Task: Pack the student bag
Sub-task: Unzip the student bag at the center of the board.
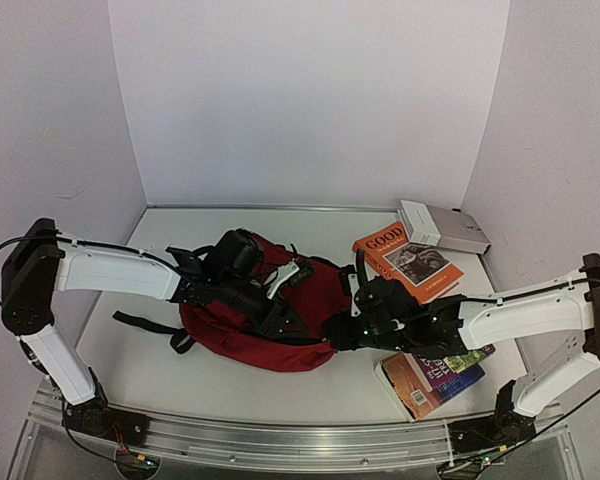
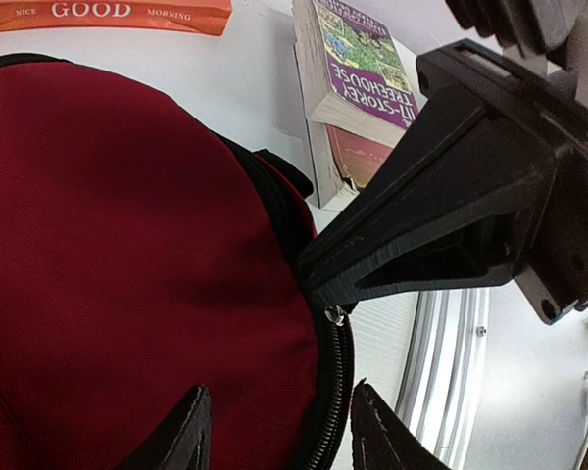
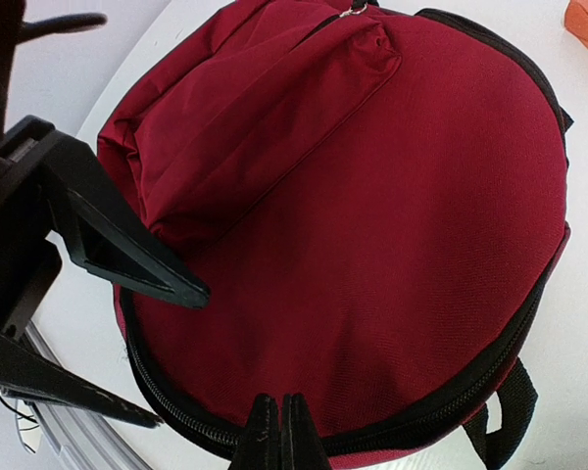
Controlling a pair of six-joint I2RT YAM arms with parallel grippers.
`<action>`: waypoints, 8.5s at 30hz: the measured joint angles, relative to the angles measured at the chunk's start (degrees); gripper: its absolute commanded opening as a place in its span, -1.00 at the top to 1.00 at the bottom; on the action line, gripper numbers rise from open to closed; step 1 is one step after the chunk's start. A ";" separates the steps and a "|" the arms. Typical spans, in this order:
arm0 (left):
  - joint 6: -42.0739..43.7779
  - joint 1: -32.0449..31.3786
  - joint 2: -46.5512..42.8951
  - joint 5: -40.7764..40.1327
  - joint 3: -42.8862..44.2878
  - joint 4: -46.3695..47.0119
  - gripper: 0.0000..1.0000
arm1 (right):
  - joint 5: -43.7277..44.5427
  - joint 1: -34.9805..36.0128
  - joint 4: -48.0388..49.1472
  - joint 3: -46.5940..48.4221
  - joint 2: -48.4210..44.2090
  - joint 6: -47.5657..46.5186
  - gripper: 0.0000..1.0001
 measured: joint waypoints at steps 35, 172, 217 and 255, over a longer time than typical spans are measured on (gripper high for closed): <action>-6.43 -2.17 -5.90 -7.33 -7.65 3.67 1.00 | 3.90 -2.68 -1.56 -0.09 -0.30 1.72 1.00; -32.00 -6.91 2.13 -15.92 8.17 -1.15 0.05 | -21.36 -26.23 -5.55 8.90 5.38 -9.89 -0.17; -28.63 -5.29 -7.93 -24.83 6.23 -15.56 1.00 | -22.03 -25.41 -11.59 5.64 -1.55 -4.62 -0.44; -24.63 24.27 -22.23 -15.55 5.77 -24.90 1.00 | -25.29 -20.76 5.94 -2.59 7.11 4.76 1.00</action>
